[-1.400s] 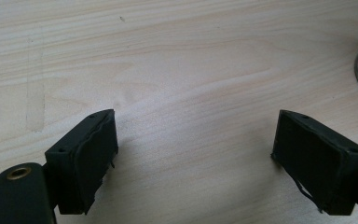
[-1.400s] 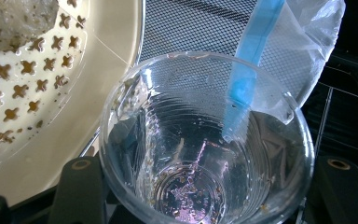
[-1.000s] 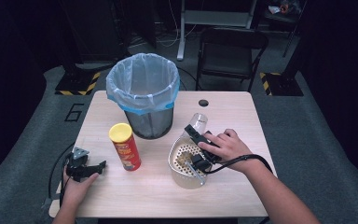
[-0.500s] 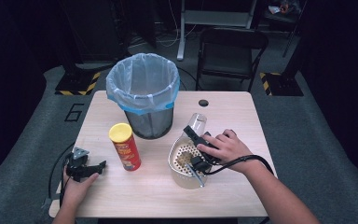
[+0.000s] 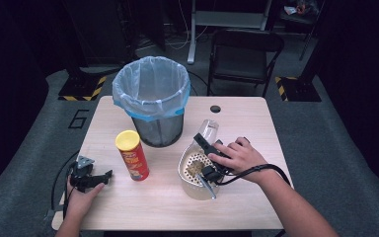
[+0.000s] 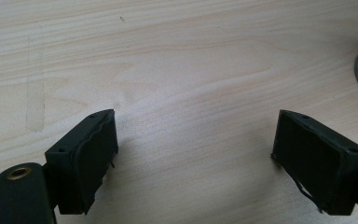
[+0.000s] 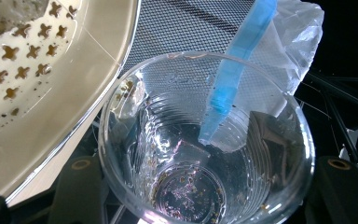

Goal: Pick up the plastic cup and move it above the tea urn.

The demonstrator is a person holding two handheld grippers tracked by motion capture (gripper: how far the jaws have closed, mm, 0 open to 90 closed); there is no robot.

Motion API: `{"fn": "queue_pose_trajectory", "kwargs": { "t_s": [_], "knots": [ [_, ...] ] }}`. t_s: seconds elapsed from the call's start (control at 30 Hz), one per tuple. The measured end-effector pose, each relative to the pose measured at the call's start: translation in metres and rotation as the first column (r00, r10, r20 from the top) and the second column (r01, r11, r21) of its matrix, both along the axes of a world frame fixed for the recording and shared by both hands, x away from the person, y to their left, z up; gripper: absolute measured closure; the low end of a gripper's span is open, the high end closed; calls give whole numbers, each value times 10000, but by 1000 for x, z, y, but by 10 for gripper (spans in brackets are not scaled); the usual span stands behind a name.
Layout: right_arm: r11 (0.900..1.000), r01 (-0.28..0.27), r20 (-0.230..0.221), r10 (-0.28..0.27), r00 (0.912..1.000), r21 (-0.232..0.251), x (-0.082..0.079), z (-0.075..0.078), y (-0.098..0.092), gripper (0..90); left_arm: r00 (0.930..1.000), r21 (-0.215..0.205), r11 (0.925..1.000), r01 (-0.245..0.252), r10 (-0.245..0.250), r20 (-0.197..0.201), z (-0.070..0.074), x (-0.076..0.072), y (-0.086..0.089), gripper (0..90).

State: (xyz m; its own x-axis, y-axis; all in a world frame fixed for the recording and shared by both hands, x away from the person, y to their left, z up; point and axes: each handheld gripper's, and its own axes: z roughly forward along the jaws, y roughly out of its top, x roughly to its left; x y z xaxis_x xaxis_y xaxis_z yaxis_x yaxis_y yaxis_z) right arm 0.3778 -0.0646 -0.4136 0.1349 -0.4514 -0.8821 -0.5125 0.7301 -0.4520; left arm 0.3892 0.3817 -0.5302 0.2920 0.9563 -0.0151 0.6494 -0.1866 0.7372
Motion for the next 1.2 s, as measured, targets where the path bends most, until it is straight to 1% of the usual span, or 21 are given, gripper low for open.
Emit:
{"fn": "queue_pose_trajectory", "kwargs": {
  "t_s": [0.03,0.07,0.1,0.13,0.17,0.23,0.33,0.37,0.47,0.6,0.67,0.7,0.73,0.77,0.8,0.9,1.0,1.07,1.1,1.13,1.2],
  "knots": [
    [9995,108,-352,-119,9993,-314,1,-1,0,370,10000,-7,10000,-13,13,21,0,0,0,134],
    [9999,24,-107,-25,9999,-101,1,0,0,370,10000,-16,10000,-19,19,19,0,0,0,134],
    [9999,27,-122,-29,9999,-113,1,0,0,370,10000,-7,10000,-12,12,15,0,0,0,134],
    [9995,127,-309,-136,9994,-290,1,-1,0,370,10000,-8,10000,-12,12,18,0,0,0,134],
    [9992,154,-233,-163,9996,-364,0,-2,0,370,9999,-20,10000,-50,51,99,-1,0,0,134],
    [9992,151,-253,-160,9996,-358,0,-2,0,370,10000,-7,10000,-5,5,0,0,0,0,134],
    [9992,115,-381,-129,9992,-382,0,-1,0,370,10000,-6,10000,-10,10,16,0,0,0,134],
    [9995,98,-302,-107,9995,-286,0,-1,0,370,9999,-18,10000,-51,51,98,-1,0,0,134],
    [9993,-1,-211,-7,9998,-378,0,0,1,370,10000,-15,10000,-29,29,46,0,0,0,134],
    [9993,100,-324,-112,9994,-352,-1,-1,0,370,10000,-4,10000,-8,8,14,0,0,0,134],
    [9994,102,-321,-113,9994,-341,-1,-1,0,370,9999,-28,10000,-57,57,98,-1,0,-1,134],
    [9993,89,-305,-100,9995,-353,-1,-1,0,370,10000,-10,10000,-14,14,17,0,0,0,134],
    [9996,48,-232,-55,9997,-264,-1,-1,0,370,9999,-31,10000,-62,62,125,-1,0,-1,134],
    [9997,40,-222,-46,9997,-257,-1,-1,0,370,10000,-5,10000,-2,2,-4,0,0,0,134],
    [9996,28,-224,-34,9997,-291,-1,-1,0,370,9999,-23,10000,-52,52,115,-1,0,0,134],
    [9997,58,-119,-61,9999,-253,-2,-1,0,370,10000,-3,10000,1,-1,-1,0,0,0,134],
    [9993,-94,-87,91,9999,-370,-2,0,2,370,10000,-10,10000,-15,15,19,0,0,0,134],
    [9998,-12,-184,8,9998,-202,-2,-1,1,370,10000,-14,10000,-15,15,20,0,0,0,134],
    [9998,-25,-152,22,9999,-181,-2,-1,1,369,9999,-41,10000,-65,66,135,-1,0,-1,134],
    [9999,-30,-124,28,9999,-160,-3,-1,1,369,10000,-3,10000,0,0,-5,0,0,0,134],
    [10000,-18,-206,17,9998,-40,-3,-3,0,369,10000,-6,10000,-8,8,13,0,0,0,134]
  ]
}}
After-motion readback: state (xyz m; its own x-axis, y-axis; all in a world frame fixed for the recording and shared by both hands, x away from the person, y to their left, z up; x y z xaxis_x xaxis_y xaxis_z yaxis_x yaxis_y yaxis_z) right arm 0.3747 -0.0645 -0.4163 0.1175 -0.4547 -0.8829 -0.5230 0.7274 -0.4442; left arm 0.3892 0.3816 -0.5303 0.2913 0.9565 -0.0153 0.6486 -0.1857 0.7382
